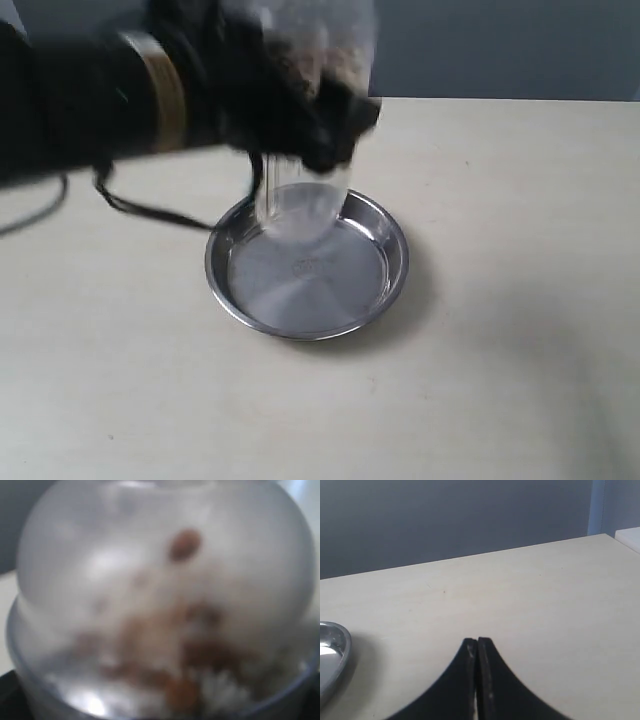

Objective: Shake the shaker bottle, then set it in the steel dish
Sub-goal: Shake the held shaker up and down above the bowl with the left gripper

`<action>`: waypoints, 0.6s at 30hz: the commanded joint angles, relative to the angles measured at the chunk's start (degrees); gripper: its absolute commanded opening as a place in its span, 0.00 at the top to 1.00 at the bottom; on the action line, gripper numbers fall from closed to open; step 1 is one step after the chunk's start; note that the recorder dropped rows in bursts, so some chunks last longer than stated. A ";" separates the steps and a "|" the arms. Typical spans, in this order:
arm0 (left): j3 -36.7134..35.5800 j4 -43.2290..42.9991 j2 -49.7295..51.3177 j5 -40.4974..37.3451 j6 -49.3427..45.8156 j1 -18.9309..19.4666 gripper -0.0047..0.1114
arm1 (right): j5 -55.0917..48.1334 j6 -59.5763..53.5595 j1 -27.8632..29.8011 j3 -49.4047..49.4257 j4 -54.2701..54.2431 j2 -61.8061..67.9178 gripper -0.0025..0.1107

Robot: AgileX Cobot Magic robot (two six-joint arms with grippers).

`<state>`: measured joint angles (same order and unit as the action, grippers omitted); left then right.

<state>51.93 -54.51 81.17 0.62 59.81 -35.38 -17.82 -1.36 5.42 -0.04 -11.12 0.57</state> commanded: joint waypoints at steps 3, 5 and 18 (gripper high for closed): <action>5.73 -3.50 -6.18 -0.62 0.00 -0.04 0.96 | 0.38 -0.02 0.29 0.04 0.10 -0.28 0.98; -0.86 -2.18 -1.69 -0.62 0.00 0.78 0.96 | 0.38 -0.02 0.29 0.04 0.10 -0.28 0.98; -3.49 1.61 2.35 0.05 1.13 1.70 0.96 | 0.38 -0.02 0.29 0.04 0.10 -0.28 0.98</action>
<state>52.06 -55.01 78.00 3.56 59.97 -34.03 -17.82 -1.36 5.45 -0.04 -11.12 0.57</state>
